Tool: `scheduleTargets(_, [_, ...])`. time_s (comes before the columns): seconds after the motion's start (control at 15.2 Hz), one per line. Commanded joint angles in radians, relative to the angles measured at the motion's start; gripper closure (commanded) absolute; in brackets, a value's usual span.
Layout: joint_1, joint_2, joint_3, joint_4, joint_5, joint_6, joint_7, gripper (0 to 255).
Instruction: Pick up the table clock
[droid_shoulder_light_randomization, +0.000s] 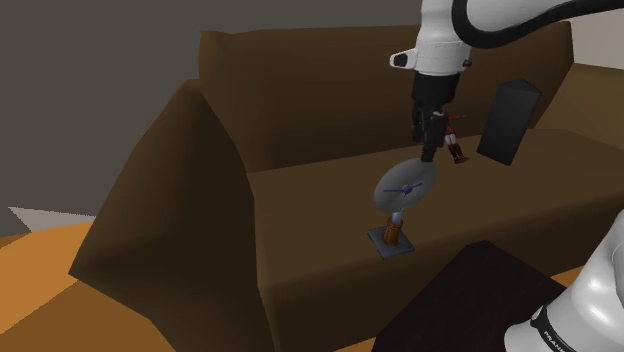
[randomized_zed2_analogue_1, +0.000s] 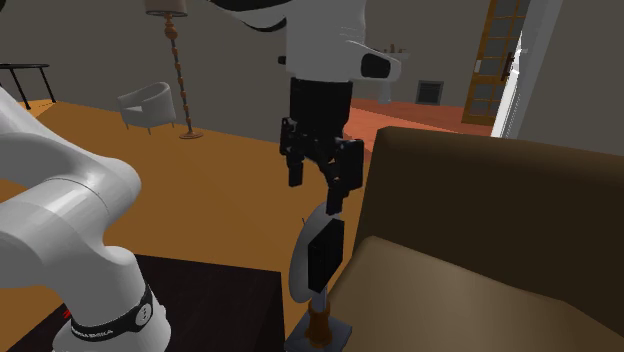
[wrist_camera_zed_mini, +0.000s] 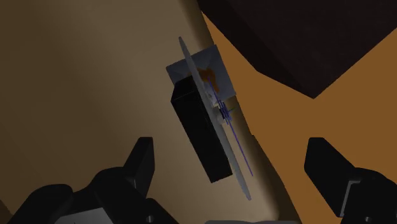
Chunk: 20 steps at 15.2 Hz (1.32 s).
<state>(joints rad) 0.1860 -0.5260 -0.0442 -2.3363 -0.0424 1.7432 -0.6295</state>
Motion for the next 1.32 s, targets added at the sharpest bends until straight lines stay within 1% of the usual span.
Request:
scheduleTargets(0.0, [0.014,0.017,-0.007,-0.015,0.002,0.026,-0.047,0])
scheduleTargets(0.33, [0.013,0.025,-0.009,-0.076,0.000,0.096,-0.046,0])
scheduleTargets(0.46, [0.013,0.026,-0.009,-0.083,0.000,0.104,-0.046,0])
scheduleTargets(0.53, [0.013,0.027,-0.009,-0.083,0.000,0.104,-0.046,255])
scheduleTargets(1.12, [0.013,0.026,-0.009,-0.083,0.000,0.104,-0.046,255])
scheduleTargets(1.25, [0.013,0.022,-0.008,-0.059,0.001,0.076,-0.046,255])
